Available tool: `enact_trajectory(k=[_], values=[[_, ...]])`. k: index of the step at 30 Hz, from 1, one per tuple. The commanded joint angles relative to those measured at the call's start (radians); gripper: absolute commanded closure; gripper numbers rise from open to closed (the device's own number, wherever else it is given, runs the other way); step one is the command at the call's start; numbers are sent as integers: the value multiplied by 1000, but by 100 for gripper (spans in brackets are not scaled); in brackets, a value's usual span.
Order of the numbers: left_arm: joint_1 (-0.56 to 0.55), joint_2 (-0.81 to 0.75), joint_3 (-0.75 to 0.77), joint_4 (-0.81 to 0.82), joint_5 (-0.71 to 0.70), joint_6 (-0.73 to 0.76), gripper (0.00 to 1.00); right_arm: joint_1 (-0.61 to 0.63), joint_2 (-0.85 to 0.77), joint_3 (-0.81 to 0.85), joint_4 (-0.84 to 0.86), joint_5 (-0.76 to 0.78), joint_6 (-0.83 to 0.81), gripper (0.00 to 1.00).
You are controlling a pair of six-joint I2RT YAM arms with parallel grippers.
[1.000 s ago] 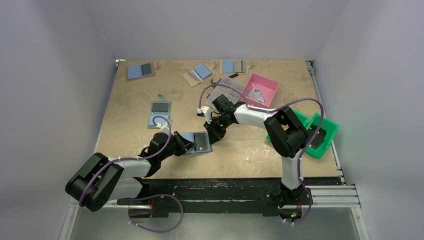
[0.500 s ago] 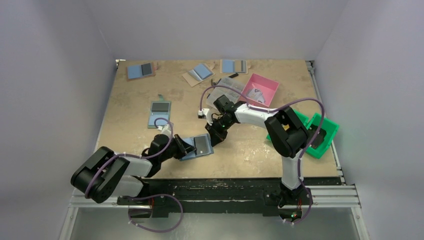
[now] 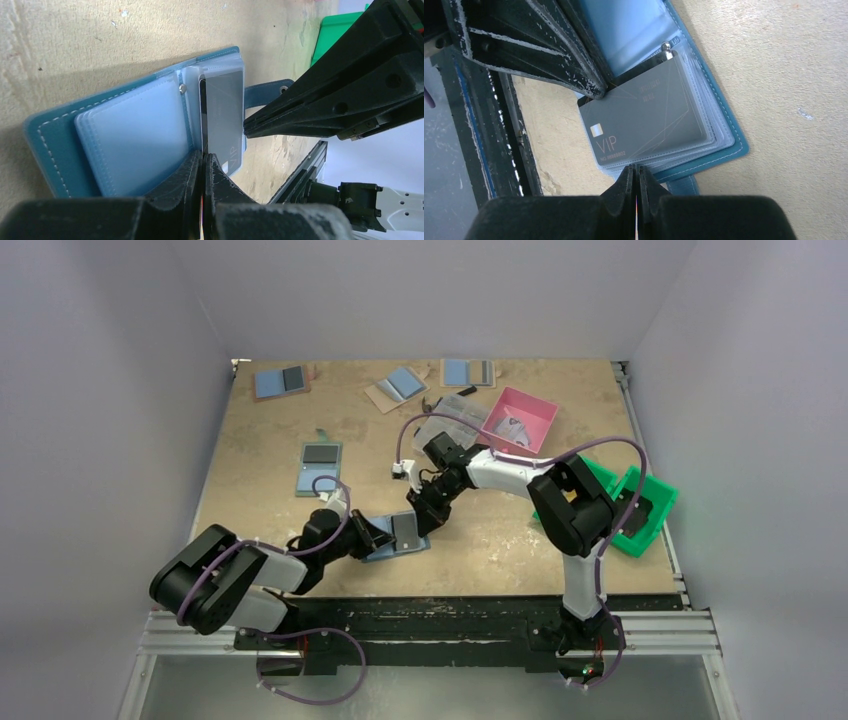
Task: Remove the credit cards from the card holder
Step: Remove the credit card from the card holder.
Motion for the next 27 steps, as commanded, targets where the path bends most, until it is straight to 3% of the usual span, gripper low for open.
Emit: enact_trajectory(k=[1,7,14,19,23,24,26,27], values=[[-18,29,5,68,22,-5,100,16,-22,19,41,62,47,94],[-26,39,12,71,26,-6,100,31,9,17,50,164,61,94],[-25,55,15,64,24,-8,66,100,37,31,29,247,34,94],[-25,67,13,76,26,-15,62,143,54,37,21,260,22,95],[-26,74,10,85,23,-19,69,147,56,37,20,247,19,95],[-25,78,9,92,24,-20,74,147,53,37,19,246,17,95],[-26,87,5,110,26,-25,100,146,54,35,19,253,17,95],[-25,88,3,116,24,-29,100,145,53,34,19,260,17,95]])
